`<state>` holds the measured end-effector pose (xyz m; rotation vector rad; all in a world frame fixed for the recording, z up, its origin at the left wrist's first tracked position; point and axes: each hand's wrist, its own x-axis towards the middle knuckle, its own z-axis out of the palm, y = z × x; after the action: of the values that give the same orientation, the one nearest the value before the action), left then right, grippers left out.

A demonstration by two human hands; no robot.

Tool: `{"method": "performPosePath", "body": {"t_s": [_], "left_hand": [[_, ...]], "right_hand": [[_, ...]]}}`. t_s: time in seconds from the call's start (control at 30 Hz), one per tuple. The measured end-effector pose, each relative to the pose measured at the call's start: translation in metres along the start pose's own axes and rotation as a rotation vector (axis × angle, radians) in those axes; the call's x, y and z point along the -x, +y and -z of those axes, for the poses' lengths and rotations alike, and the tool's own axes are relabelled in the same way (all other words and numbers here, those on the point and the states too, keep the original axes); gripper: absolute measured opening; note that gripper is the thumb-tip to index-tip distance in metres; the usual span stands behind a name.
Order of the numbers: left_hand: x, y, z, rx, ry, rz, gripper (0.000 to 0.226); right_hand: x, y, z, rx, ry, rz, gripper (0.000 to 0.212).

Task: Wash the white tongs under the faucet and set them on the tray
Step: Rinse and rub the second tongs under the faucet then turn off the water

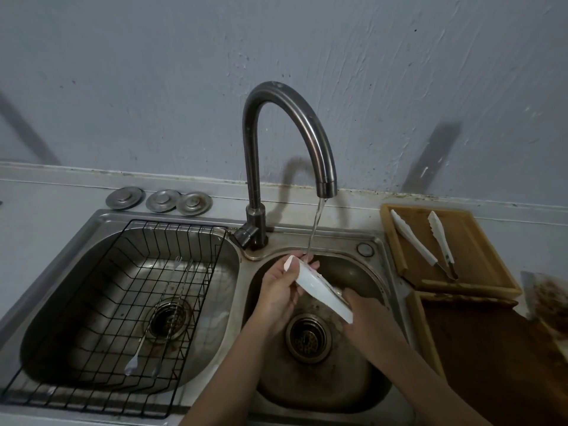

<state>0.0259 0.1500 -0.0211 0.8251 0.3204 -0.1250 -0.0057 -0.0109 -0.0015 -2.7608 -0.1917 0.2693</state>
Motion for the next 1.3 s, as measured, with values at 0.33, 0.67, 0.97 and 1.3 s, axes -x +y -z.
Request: {"method": "performPosePath", "body": {"t_s": [0.33, 0.67, 0.97, 1.3], "left_hand": [[0.009, 0.016, 0.020, -0.243, -0.132, -0.086, 0.030], [0.003, 0.015, 0.022, -0.801, 0.121, -0.337, 0.020], [-0.006, 0.032, 0.016, -1.008, 0.283, -0.153, 0.029], [0.004, 0.051, 0.022, -0.535, 0.171, 0.232, 0.032]], "right_hand": [[-0.003, 0.008, 0.017, 0.403, 0.274, 0.172, 0.045], [-0.015, 0.006, 0.017, 0.145, 0.099, 0.135, 0.037], [-0.034, -0.021, 0.043, 0.212, 0.159, 0.154, 0.051], [-0.057, -0.028, 0.058, 0.055, 0.077, 0.186, 0.059]]}}
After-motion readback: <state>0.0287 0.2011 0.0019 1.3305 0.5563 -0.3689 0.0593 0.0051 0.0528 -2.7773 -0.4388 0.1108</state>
